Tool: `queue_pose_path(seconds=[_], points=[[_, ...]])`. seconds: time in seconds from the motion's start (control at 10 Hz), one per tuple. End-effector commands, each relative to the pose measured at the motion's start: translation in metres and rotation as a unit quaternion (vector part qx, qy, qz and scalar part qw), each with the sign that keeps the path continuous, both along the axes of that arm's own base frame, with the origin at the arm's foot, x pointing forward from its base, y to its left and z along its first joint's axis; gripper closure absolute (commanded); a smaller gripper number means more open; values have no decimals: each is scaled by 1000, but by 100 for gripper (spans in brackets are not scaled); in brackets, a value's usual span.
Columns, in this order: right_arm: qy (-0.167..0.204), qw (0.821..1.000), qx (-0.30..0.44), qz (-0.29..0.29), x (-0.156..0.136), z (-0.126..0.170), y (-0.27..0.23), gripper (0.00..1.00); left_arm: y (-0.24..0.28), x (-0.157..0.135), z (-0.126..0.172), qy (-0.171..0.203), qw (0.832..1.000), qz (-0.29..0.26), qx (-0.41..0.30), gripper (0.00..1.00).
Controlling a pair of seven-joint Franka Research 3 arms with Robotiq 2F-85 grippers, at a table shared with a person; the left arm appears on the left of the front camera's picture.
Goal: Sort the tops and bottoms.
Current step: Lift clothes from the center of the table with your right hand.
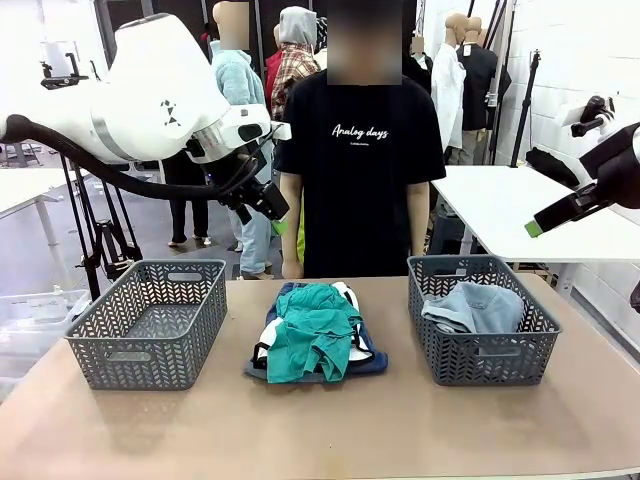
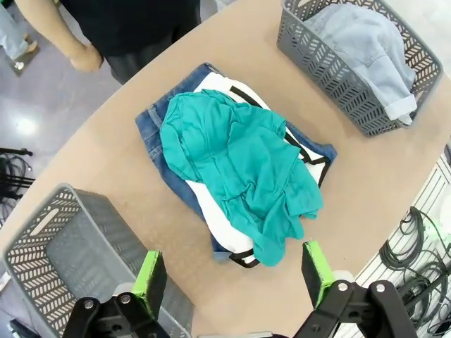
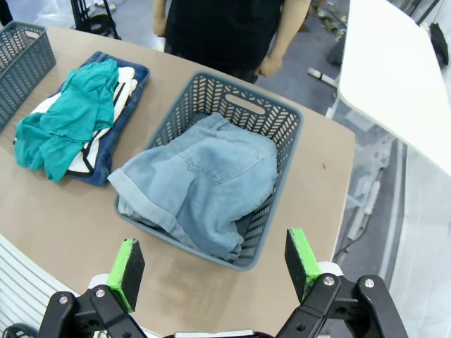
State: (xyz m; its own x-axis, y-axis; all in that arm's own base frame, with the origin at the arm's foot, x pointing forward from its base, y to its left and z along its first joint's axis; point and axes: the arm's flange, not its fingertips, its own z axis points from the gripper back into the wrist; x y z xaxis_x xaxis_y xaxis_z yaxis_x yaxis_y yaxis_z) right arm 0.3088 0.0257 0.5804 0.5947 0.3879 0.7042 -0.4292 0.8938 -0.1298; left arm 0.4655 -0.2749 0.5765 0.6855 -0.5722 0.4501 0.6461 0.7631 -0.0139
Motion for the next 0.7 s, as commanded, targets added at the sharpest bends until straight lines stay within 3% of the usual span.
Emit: queue_pose_path(seconds=[0.0, 0.2, 0.3, 0.5, 0.6], points=[[-3, 1000, -3, -2, 2, -1, 0, 0, -6, 0, -22, -60, 995, -73, -11, 0], [-3, 1000, -3, -2, 2, -1, 0, 0, -15, -16, -57, -63, 984, -158, -47, 0], [-3, 1000, -3, -2, 2, -1, 0, 0, -14, -28, -72, -49, 982, -178, -31, 0], [-3, 1000, -3, -2, 2, -1, 0, 0, -5, -43, -91, -50, 981, -186, -6, 0], [-3, 1000, -3, -2, 2, -1, 0, 0, -2, -48, -82, -68, 982, -177, -12, 0]])
